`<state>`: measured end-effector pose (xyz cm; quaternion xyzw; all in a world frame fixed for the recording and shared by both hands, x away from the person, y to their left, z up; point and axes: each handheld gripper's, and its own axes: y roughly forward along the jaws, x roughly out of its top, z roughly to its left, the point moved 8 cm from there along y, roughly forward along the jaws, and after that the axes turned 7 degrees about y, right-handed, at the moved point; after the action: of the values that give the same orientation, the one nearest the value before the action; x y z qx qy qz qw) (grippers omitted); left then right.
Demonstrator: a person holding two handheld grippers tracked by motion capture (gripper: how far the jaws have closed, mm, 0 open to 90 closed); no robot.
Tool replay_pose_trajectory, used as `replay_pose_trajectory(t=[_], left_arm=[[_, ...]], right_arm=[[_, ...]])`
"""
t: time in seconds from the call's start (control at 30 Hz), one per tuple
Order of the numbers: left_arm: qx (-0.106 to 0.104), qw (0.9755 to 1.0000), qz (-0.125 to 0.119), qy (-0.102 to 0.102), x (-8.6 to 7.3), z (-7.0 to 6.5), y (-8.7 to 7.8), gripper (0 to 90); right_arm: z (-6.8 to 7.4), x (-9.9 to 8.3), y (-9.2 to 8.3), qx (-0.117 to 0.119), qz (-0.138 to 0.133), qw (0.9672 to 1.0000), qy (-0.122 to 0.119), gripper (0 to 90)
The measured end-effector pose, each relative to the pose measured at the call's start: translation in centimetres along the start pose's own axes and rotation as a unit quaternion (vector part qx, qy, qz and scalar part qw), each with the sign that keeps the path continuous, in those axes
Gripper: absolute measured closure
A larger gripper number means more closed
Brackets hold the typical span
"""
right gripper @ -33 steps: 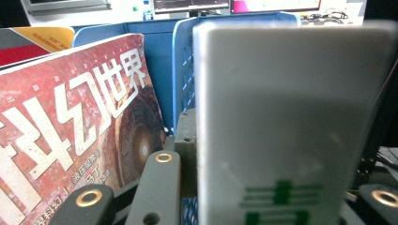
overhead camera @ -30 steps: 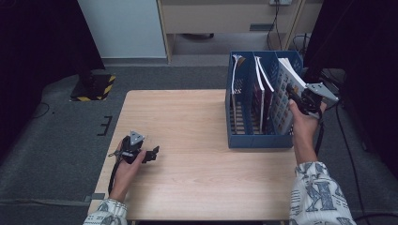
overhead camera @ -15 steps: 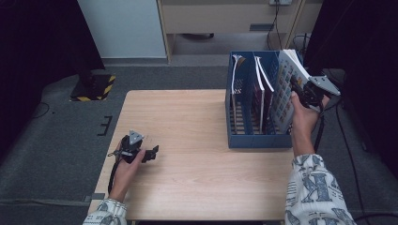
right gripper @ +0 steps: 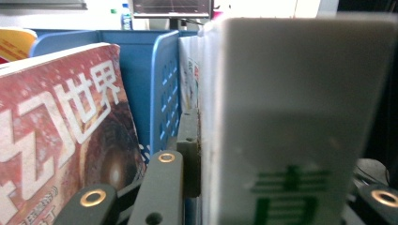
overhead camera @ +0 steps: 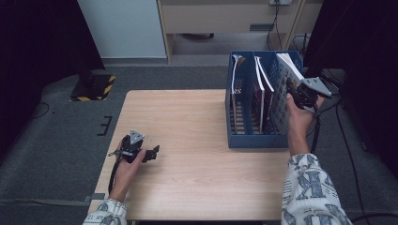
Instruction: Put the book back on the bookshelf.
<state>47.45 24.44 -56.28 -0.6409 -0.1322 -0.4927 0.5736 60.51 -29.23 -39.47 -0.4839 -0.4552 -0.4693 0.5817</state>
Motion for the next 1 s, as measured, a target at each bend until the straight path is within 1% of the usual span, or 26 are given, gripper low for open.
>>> replay_pose_trajectory(t=[0.03, 0.07, 0.2, 0.23, 0.27, 0.4, 0.67, 0.83, 1.0], left_arm=[[0.0, 1.0, -0.001, 0.0, 0.0, 0.0, 0.0, 6.2], [0.0, 1.0, -0.001, -0.001, 0.0, 0.0, 0.0, 6.2], [0.0, 1.0, 0.001, 0.0, 0.0, 0.0, 0.1, 6.2], [0.0, 1.0, 0.0, 0.0, 0.0, 0.0, 0.1, 6.2], [0.0, 1.0, 0.001, 0.003, 0.0, 0.0, 0.0, 6.2], [0.0, 1.0, -0.001, 0.002, 0.1, -0.1, 0.0, 6.2], [0.0, 1.0, -0.003, 0.003, 0.3, -0.3, 0.0, 6.2], [-0.001, 1.0, -0.003, 0.003, 0.3, -0.3, 0.0, 6.2], [-0.002, 1.0, -0.004, 0.003, 0.3, -0.2, -0.1, 6.2]], right_arm=[[0.0, -0.2, 0.1, 0.002, 0.002, 1.0, 0.003, 73.5], [0.2, -0.4, 0.2, 0.002, 0.003, 1.0, 0.0, 73.5], [0.8, -0.6, 0.2, 0.005, 0.0, 0.9998, -0.019, 73.5], [0.9, -0.6, 0.1, 0.004, 0.0, 0.9998, -0.02, 73.4], [0.9, -0.6, 0.1, 0.002, -0.001, 0.9998, -0.02, 73.5], [1.1, -1.0, -0.3, 0.009, -0.001, 0.9998, -0.017, 73.3], [1.4, -1.7, -1.1, 0.011, 0.0, 0.9998, -0.016, 72.9], [1.7, -2.0, -1.2, 0.01, 0.001, 0.9996, -0.024, 72.8], [2.1, -2.0, -1.2, 0.008, 0.004, 0.9988, -0.048, 72.8]])
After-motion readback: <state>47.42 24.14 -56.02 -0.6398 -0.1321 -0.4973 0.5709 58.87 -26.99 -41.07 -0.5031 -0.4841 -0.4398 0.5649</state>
